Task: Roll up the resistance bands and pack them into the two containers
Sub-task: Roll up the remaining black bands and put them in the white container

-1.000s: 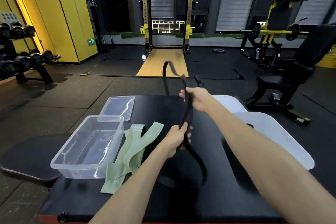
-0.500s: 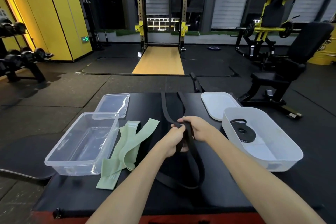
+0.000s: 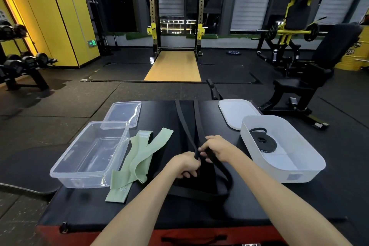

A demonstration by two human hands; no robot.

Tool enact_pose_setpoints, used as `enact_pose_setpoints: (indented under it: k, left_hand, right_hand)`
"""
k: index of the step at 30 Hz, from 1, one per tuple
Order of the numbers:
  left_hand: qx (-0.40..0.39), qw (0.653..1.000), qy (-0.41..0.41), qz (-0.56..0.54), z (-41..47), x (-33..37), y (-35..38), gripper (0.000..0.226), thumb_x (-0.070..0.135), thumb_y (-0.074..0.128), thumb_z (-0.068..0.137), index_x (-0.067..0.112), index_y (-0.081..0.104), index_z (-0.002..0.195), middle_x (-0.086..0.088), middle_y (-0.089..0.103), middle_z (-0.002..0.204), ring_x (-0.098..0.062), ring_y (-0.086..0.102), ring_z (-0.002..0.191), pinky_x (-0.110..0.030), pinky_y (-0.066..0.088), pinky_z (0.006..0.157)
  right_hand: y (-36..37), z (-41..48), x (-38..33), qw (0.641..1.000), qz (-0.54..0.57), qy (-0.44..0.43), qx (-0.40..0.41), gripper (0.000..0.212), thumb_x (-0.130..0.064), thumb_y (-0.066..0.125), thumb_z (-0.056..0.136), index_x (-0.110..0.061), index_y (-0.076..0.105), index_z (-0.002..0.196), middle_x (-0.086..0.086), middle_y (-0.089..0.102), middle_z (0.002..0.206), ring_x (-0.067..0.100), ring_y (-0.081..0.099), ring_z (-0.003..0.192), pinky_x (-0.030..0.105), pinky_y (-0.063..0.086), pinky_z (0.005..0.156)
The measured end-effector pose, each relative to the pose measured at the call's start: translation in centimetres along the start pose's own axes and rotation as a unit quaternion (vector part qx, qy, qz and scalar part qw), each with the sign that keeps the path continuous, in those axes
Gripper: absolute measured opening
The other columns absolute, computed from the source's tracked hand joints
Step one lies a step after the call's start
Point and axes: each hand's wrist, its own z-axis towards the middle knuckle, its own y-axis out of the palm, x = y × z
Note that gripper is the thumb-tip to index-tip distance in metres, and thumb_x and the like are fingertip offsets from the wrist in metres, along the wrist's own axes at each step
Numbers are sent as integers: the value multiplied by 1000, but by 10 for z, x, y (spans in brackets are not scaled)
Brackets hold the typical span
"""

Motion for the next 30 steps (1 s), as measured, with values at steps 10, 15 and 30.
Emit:
enact_pose_setpoints:
  k: [10, 15, 30]
  left_hand:
    - [149, 986, 56, 45, 13, -8, 8, 37, 17, 50, 91, 12, 52, 128, -9, 52, 129, -26, 56, 111, -31, 46, 93]
    - [167, 959, 30, 226, 7, -7, 11, 41, 9, 40, 92, 21, 46, 131, -11, 47, 130, -31, 52, 114, -35, 47, 88]
    - [61, 960, 46, 271, 1, -10, 24, 55, 12, 51, 88, 18, 38, 141, -11, 43, 137, -29, 48, 122, -36, 47, 94]
  right_hand:
    - [-23, -8, 22, 976, -153, -34, 153, 14, 15, 47, 71, 4, 54, 72, 14, 51, 70, 23, 49, 52, 26, 41, 46]
    - [-26, -17, 28, 933, -308, -69, 175, 22, 2, 45, 77, -17, 54, 82, 13, 62, 84, 25, 59, 52, 18, 42, 42]
    - [-17, -43, 43, 857, -512, -2, 64, 69, -9, 46, 80, -29, 31, 145, 7, 55, 125, 23, 64, 74, 23, 48, 53]
